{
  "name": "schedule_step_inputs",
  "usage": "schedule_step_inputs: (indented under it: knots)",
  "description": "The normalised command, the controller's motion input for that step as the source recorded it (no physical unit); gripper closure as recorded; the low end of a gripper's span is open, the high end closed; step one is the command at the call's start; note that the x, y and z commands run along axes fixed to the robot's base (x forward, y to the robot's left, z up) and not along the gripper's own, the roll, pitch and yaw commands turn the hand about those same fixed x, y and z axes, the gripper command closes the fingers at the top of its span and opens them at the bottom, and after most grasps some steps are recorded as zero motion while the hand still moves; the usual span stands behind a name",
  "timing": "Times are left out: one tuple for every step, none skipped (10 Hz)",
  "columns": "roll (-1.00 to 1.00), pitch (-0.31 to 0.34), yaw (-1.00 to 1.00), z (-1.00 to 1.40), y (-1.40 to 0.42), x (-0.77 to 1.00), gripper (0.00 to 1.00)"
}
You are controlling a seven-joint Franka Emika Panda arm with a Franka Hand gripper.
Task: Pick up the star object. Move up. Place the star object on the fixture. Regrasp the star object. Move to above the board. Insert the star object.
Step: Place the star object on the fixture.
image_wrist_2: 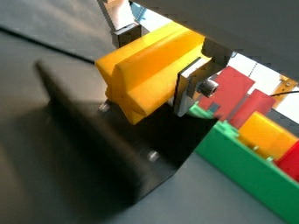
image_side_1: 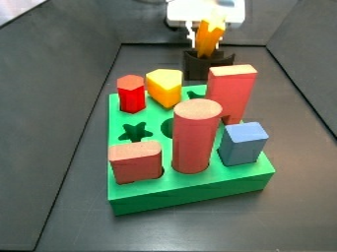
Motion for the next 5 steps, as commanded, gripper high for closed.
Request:
schedule_step_inputs:
  knots:
    - [-0.19,0.046,-0.10,-1.00,0.12,0.20,1.00]
    - [-0.16,0.038,-0.10,-0.81,0.11,0.17,1.00]
    - [-0.12,0.024,-0.10,-0.65,0.10,0.12,1.00]
    - [-0.11,0.014,-0.09,-0.65,0.08,0.11,1.00]
    - [-0.11,0.013,-0.09,-0.65,0.07,0.10,1.00]
